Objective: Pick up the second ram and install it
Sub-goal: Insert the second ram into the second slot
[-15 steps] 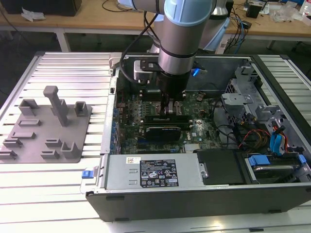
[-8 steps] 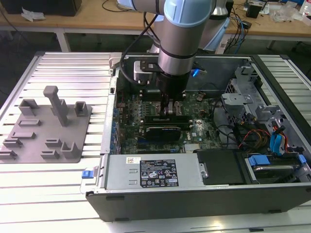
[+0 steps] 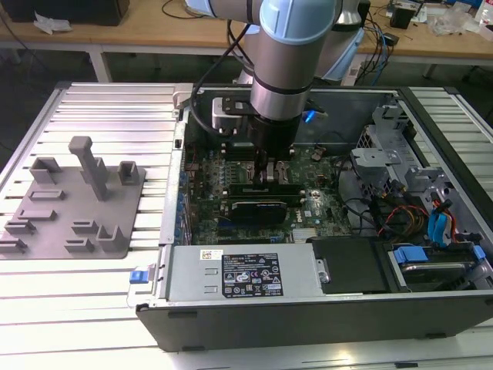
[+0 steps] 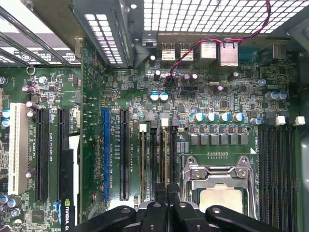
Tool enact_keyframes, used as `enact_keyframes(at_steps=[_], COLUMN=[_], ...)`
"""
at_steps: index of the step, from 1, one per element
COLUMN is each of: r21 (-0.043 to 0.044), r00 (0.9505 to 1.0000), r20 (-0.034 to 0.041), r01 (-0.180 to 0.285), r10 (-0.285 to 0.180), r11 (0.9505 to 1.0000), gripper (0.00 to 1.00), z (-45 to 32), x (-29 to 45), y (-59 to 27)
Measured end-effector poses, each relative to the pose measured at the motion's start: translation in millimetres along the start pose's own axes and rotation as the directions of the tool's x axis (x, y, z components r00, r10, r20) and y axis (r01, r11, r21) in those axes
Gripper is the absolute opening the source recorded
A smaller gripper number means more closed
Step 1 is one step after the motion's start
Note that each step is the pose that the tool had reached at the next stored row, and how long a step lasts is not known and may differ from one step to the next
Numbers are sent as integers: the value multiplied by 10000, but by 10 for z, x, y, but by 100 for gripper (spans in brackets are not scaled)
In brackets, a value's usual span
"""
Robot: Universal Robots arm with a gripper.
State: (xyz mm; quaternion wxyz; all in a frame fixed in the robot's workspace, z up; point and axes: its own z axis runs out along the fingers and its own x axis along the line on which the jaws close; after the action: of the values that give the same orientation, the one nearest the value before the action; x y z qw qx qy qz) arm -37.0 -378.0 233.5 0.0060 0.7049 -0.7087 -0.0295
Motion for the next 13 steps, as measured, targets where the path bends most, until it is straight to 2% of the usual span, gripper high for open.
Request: enact_keyframes(at_steps=[13], r21=[-5], r00=[9999], r20=[-8], r01=[132], r10=[-132], r11=[9999], gripper=[9], z=[11], x=[0], y=[-20])
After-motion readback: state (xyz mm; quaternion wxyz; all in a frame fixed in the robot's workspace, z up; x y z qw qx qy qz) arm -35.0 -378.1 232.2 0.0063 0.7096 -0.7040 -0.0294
